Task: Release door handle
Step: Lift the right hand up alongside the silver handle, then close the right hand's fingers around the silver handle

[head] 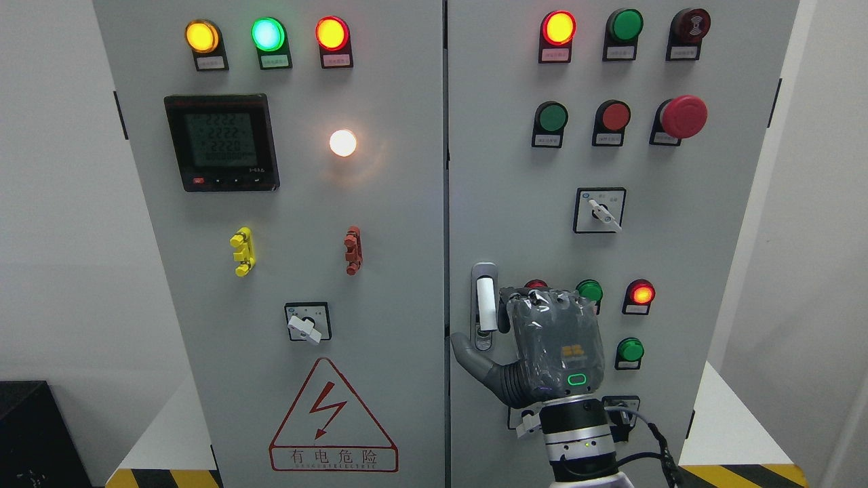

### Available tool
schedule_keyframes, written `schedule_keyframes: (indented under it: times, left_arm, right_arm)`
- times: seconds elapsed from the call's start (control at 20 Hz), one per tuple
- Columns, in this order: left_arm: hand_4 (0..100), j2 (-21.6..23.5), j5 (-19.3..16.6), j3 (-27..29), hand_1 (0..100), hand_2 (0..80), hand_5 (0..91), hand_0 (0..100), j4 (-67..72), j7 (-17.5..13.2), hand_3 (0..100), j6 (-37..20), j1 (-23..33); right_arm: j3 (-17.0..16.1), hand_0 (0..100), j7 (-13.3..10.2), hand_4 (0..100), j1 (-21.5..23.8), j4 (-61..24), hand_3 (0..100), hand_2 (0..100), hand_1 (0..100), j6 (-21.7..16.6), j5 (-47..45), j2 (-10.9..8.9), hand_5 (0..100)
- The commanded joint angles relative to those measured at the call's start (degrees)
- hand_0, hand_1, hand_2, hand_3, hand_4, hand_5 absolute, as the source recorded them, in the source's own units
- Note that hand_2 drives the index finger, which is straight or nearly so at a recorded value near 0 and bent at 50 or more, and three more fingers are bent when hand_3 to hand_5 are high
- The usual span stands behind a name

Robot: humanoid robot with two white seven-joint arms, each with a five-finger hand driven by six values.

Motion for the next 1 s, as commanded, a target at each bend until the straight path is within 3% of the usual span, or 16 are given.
schedule_keyframes:
  times: [0.0, 0.95]
  left_arm:
    - [1, 0.0, 0.0, -1.2, 0, 2.2, 0.0, 0, -1.1, 0.0, 9, 0.0, 0.0]
    - [1, 0.0, 0.0, -1.2, 0, 2.1, 0.0, 0, -1.1, 0.0, 9, 0.0, 0.0]
  right_arm:
    - [-0.3, 11, -0.1, 97, -0.1, 0.9, 100, 77, 40, 0.3, 0.0, 0.01, 90]
    - [-1.0, 19, -1.4, 98, 0.8, 0.4, 100, 78, 41, 1.5, -0.1, 0.01, 90]
